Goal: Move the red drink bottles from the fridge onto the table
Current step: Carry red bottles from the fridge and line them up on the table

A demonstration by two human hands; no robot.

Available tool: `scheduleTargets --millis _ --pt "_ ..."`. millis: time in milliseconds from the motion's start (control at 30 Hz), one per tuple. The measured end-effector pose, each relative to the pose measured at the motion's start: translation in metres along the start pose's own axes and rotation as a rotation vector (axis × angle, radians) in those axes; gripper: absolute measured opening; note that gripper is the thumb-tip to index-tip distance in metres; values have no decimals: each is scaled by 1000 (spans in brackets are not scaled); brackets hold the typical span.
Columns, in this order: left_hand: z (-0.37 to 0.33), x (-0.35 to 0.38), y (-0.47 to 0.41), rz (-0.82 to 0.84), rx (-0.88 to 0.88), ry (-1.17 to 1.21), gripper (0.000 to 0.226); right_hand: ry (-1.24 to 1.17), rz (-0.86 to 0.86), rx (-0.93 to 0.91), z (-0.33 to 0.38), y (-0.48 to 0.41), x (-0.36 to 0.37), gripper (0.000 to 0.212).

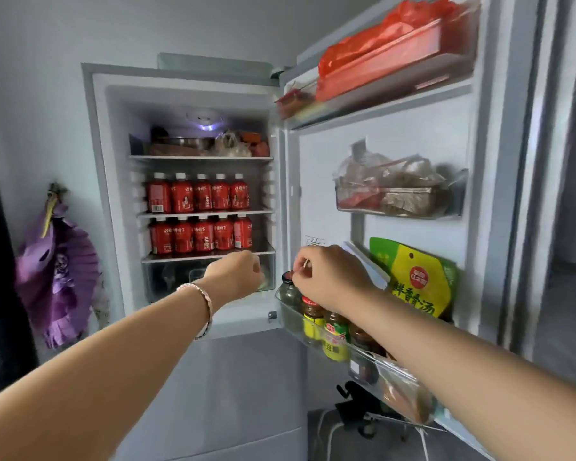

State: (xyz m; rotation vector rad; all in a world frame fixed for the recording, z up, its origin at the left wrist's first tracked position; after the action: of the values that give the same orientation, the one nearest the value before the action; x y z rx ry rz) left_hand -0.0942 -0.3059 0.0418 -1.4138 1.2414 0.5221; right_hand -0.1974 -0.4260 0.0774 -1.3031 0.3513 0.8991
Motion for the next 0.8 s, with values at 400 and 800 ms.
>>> scheduleTargets --millis 400,800 --pt "177 -35 -141 -119 -27 -145 17 63 338 31 36 -171 197 18" --pt "261 -31 -308 -408 38 -140 33 46 140 62 36 -333 303 10"
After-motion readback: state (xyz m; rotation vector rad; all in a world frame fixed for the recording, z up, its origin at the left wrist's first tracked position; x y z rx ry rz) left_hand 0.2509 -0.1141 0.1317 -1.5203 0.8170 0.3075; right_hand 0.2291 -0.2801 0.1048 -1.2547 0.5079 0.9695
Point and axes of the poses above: each hand's wrist, its own y-axis away from the middle knuckle, its own x-axis out of the palm, z = x × y, the point moved 10 cm from there along -y, towards the middle knuckle, and after that the axes turned 10 degrees about -z, right-handed, at the moved point
